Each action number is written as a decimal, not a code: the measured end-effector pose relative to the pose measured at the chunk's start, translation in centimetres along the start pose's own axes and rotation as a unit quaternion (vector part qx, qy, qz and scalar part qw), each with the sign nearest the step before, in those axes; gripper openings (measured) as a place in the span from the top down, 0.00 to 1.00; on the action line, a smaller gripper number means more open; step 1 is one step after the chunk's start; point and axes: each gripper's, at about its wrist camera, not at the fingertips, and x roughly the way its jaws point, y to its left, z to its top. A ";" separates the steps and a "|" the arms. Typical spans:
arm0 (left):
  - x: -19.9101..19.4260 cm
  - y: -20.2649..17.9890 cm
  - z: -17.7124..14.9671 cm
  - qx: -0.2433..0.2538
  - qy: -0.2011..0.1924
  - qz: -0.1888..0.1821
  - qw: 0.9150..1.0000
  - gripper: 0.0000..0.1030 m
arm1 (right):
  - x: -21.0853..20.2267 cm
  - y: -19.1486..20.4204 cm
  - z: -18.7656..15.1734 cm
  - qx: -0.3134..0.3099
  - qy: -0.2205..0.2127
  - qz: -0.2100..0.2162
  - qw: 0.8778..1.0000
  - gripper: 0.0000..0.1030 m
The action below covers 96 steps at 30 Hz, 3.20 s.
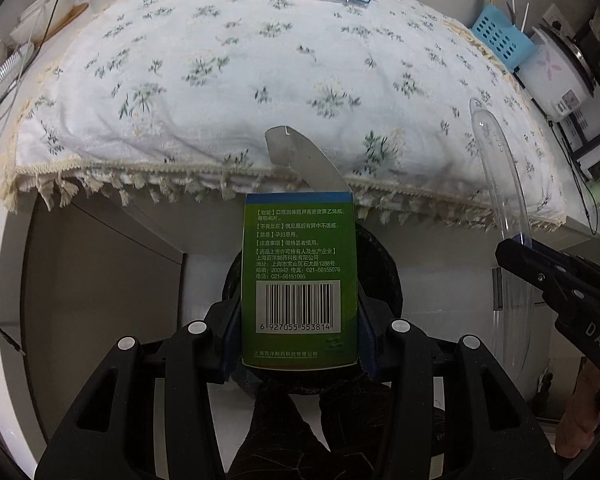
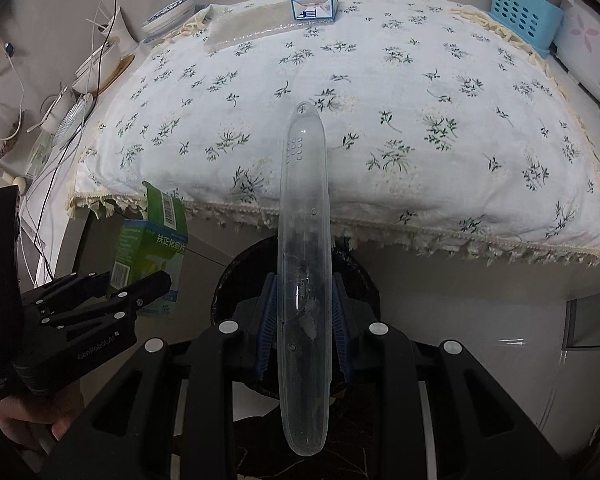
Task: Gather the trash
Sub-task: 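Carry the green box and clear tube in both grippers down over the bin, then open the left gripper to drop the green box while the right drops the clear tube, then raise both tools from the bin back above the table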
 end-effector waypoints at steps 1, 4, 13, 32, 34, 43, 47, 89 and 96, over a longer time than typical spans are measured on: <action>0.3 0.1 -0.4 -0.001 0.001 -0.001 1.000 0.56 | 0.1 0.0 -0.6 -0.001 -0.003 0.010 1.000 0.76; 1.0 0.2 -1.3 0.004 0.003 0.002 1.000 0.56 | 1.1 0.3 -2.0 -0.017 0.004 0.011 1.000 0.76; 4.7 0.3 -3.0 0.023 0.020 0.016 0.999 0.56 | 5.9 0.3 -5.3 -0.044 0.059 -0.006 0.997 0.76; 14.1 -1.5 -3.9 0.055 0.049 0.012 0.997 0.56 | 10.6 -1.9 -7.7 -0.028 0.119 -0.036 0.992 0.76; 14.9 -1.9 -4.0 0.061 0.051 0.013 0.997 0.56 | 10.8 -2.1 -7.5 -0.027 0.122 -0.038 0.992 0.76; 16.4 -2.7 -3.9 0.072 0.060 -0.003 0.996 0.55 | 11.0 -2.9 -6.4 -0.018 0.130 -0.039 0.991 0.76; 15.4 -2.5 -3.3 0.063 0.051 -0.009 0.997 0.47 | 11.6 -2.7 -6.2 -0.018 0.135 -0.038 0.990 0.76; 5.6 7.4 -3.0 -0.041 -0.017 0.036 0.998 0.06 | 13.9 3.5 -2.4 -0.088 0.099 -0.055 0.990 0.29; 2.7 7.0 -1.8 -0.036 -0.031 0.030 0.998 0.06 | 7.7 2.7 -0.2 -0.061 0.035 -0.057 0.996 0.13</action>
